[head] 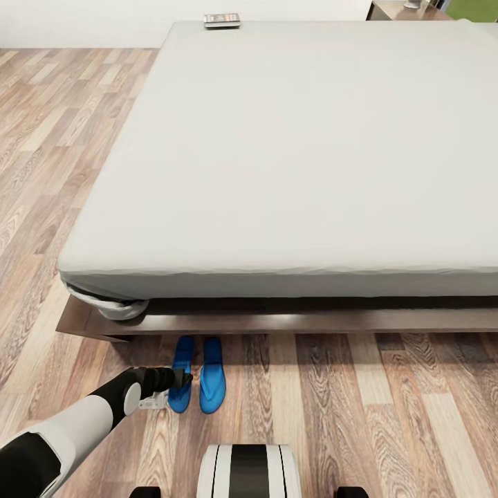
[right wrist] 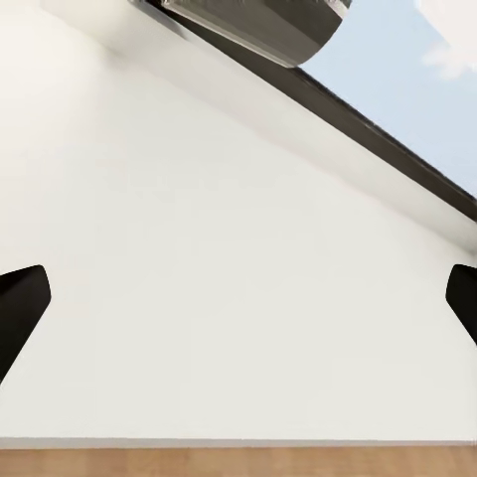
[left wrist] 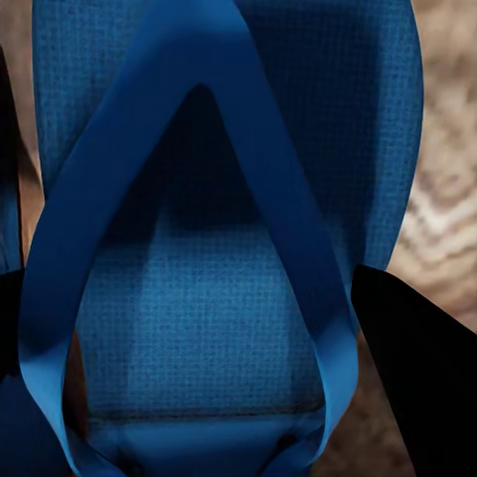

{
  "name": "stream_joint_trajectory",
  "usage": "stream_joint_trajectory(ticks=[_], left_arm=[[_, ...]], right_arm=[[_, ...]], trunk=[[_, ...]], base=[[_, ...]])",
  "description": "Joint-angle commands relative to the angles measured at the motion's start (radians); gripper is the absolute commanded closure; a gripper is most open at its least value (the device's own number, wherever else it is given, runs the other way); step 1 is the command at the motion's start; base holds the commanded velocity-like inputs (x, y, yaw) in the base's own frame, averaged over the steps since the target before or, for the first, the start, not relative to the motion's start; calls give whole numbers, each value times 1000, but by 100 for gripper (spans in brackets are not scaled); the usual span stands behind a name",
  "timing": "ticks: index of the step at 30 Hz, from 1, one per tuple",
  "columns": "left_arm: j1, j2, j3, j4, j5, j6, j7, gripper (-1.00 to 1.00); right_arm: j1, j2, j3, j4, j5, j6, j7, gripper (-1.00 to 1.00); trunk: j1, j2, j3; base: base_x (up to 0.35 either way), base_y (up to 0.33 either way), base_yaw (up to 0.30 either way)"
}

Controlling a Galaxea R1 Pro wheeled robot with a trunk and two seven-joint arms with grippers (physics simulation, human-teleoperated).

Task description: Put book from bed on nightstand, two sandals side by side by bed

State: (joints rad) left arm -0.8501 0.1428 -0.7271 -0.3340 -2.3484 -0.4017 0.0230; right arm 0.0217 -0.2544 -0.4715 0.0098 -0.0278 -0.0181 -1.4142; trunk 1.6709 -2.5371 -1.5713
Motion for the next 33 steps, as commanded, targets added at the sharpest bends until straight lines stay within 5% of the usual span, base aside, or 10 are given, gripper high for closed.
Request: stream_joint_trajectory(ticks=[1, 15, 16, 33], left_arm=[[16, 1, 5, -5, -8, 21, 1, 100], [17, 1, 4, -7, -8, 24, 1, 100], [17, 1, 4, -7, -8, 24, 1, -100], [17, 1, 4, -7, -8, 31, 0, -100]], right_arm=[[0, 0, 3, 1, -3, -2, -2, -100], [0, 0, 4, 1, -3, -1, -2, -100], [0, 0, 4, 1, -3, -1, -2, -100], [-1, 0, 4, 1, -3, 0, -1, -100]], trunk=[[1, 0, -1], [1, 0, -1], [1, 0, -1], [1, 0, -1]], base=[[0, 0, 0], [0, 0, 0], [0, 0, 0], [0, 0, 0]])
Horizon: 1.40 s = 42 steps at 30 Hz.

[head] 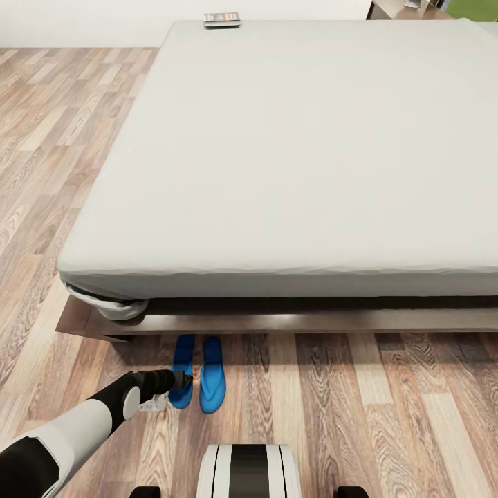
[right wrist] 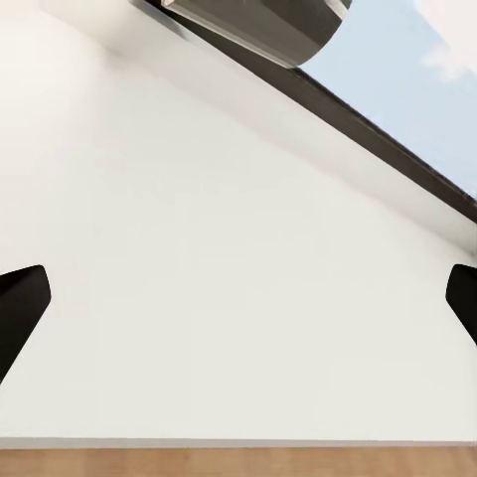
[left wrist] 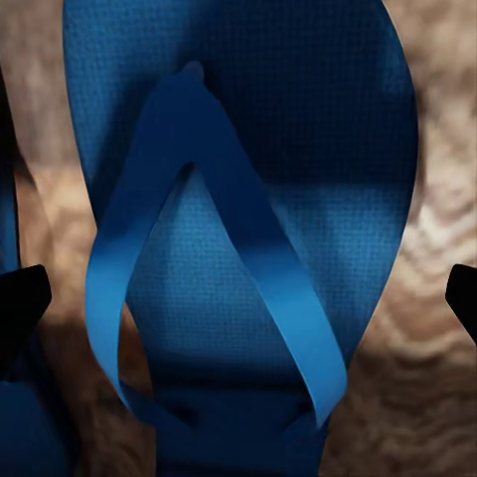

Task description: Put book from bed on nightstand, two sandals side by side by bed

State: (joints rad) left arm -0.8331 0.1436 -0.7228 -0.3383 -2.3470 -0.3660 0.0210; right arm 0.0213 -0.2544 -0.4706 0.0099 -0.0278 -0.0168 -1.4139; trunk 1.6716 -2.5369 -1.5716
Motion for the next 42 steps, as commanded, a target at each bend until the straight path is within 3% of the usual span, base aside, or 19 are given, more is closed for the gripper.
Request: stream_joint_trajectory(ticks=[1, 42], left_arm=[[0, 1, -1, -2, -9, -5, 2, -100], [0, 2, -1, -6, -9, -4, 1, -100]], right_arm=[[0, 0, 3, 1, -3, -2, -2, -100], [-1, 0, 3, 1, -3, 0, 0, -100]], trunk=[[0, 0, 0], [0, 0, 0]], base=[[0, 0, 0], [0, 0, 0]])
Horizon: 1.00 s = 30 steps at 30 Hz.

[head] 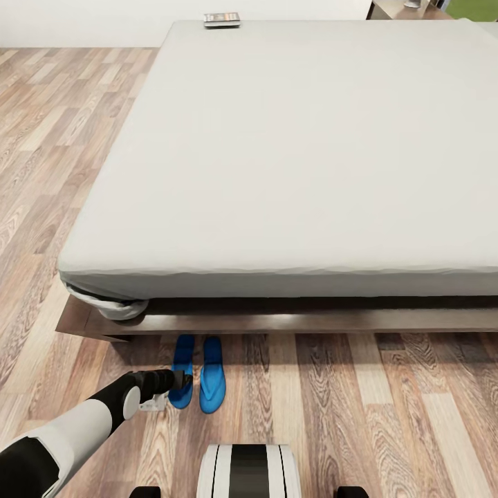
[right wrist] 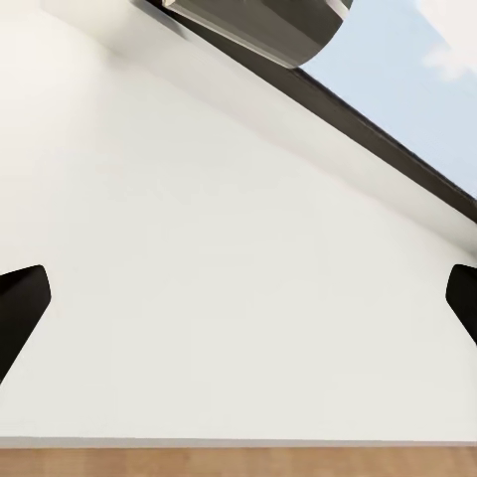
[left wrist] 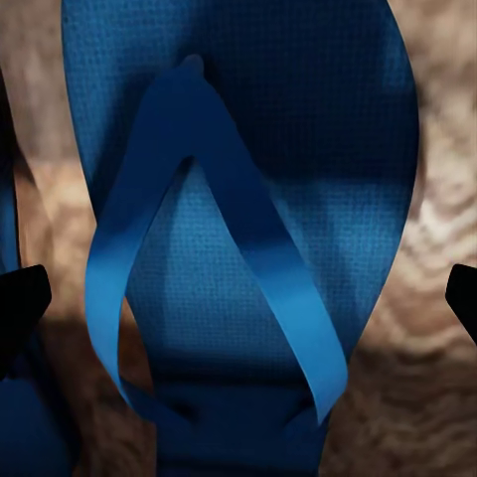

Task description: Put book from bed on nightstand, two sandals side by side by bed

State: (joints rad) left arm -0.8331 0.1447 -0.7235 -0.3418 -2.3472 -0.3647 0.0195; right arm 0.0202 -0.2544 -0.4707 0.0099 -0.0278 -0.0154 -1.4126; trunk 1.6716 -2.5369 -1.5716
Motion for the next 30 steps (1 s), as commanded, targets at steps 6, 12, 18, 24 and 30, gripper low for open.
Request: stream_joint_trajectory(ticks=[6, 12, 18, 24, 30], left_arm=[[0, 0, 0, -4, -9, -5, 2, -100], [0, 1, 0, -5, -9, -5, 3, -100], [1, 1, -1, -5, -9, -5, 3, -100], [1, 1, -1, -3, -9, -5, 3, -100], [1, 1, -1, -3, -9, -5, 3, -100]], right_arm=[[0, 0, 3, 1, -3, -2, -2, -100], [0, 0, 3, 1, -3, -2, -2, -100], [0, 0, 3, 1, -3, -2, -2, -100], [0, 0, 3, 1, -3, -2, -2, -100], [0, 0, 3, 1, -3, -2, -2, -100]], trunk=[[0, 0, 0], [0, 0, 0], [-1, 0, 7], [-3, 1, 23], [-3, 1, 23]], base=[[0, 0, 0], [0, 0, 0], [0, 0, 0], [0, 0, 0], [0, 0, 0]])
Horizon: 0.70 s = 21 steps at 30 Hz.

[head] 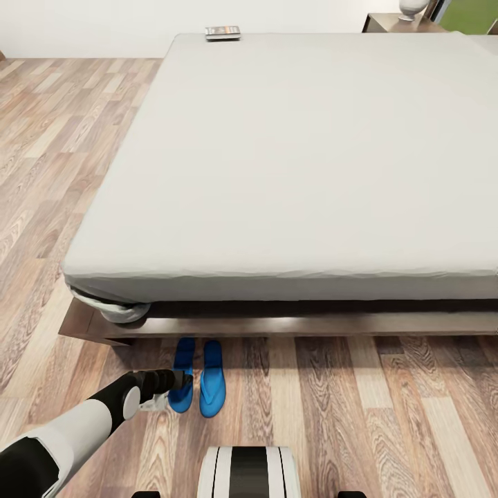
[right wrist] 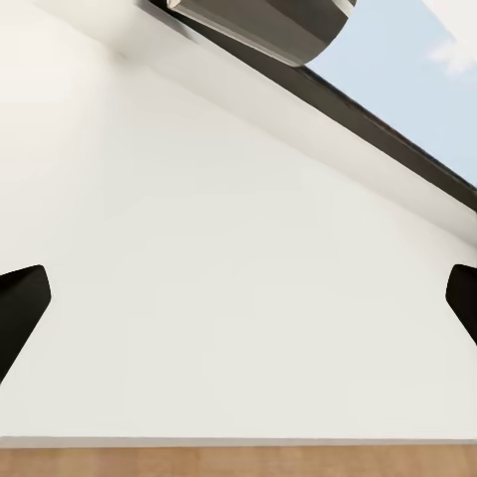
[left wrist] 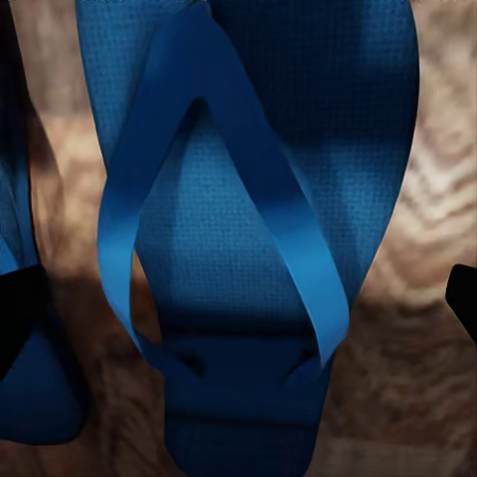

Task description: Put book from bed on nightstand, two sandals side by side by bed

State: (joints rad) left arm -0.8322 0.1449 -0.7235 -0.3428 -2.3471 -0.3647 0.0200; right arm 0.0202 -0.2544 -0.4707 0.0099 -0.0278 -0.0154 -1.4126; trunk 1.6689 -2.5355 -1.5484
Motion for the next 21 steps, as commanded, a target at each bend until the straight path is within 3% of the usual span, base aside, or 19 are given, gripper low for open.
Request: stream_joint_trajectory(ticks=[1, 4, 15, 21], left_arm=[[0, 1, -1, -2, -9, -5, 2, -100], [0, 0, -1, -2, -9, -5, 3, -100], [0, 0, -1, -1, -9, -5, 3, -100], [0, -1, -1, 0, -9, -5, 3, -100]], right_arm=[[0, 0, 3, 1, -3, -2, -2, -100], [0, 0, 3, 1, -3, -2, -2, -100], [-1, 0, 3, 1, -3, -2, -2, -100], [-1, 0, 4, 1, -3, -2, -2, -100]], trunk=[[0, 0, 0], [0, 0, 0], [-5, 2, 42], [-5, 2, 42]], base=[[0, 0, 0], [0, 0, 0], [0, 0, 0], [0, 0, 0]])
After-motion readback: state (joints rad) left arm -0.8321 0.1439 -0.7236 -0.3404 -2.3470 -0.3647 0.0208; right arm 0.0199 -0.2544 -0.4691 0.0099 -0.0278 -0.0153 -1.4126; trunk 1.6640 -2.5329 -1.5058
